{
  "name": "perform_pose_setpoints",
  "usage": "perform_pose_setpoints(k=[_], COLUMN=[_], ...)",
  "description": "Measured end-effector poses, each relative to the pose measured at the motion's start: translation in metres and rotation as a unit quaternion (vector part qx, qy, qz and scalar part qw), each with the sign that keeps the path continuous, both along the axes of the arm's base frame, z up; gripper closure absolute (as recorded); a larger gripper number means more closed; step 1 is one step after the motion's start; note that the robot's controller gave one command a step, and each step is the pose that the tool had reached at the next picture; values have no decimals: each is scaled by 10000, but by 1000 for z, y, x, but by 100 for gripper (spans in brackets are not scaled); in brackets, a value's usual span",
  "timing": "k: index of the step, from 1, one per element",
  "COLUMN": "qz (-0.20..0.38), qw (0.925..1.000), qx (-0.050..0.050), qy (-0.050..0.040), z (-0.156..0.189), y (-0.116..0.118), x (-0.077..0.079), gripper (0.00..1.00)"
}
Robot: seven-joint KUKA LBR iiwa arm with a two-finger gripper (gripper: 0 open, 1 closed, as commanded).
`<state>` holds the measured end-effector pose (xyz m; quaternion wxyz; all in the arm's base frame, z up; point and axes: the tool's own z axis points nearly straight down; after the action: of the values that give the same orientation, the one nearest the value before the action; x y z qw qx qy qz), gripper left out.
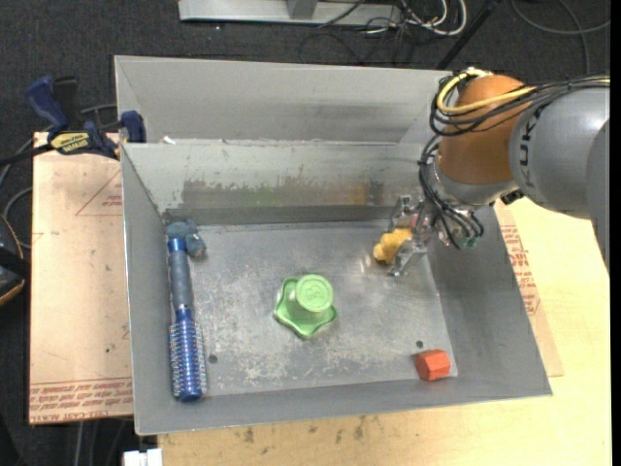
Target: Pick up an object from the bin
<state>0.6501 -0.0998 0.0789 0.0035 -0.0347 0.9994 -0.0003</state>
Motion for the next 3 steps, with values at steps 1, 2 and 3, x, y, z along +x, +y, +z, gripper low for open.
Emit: perform_pose_setpoints(k=[1, 2, 3], qz=[-1, -2, -3], qw=[10000, 10000, 10000], qx=[3, 2, 2], qy=[7, 6, 8], z=[12, 30, 42], y=[0, 1, 1], x=[1, 2, 3], gripper=[100, 100, 100])
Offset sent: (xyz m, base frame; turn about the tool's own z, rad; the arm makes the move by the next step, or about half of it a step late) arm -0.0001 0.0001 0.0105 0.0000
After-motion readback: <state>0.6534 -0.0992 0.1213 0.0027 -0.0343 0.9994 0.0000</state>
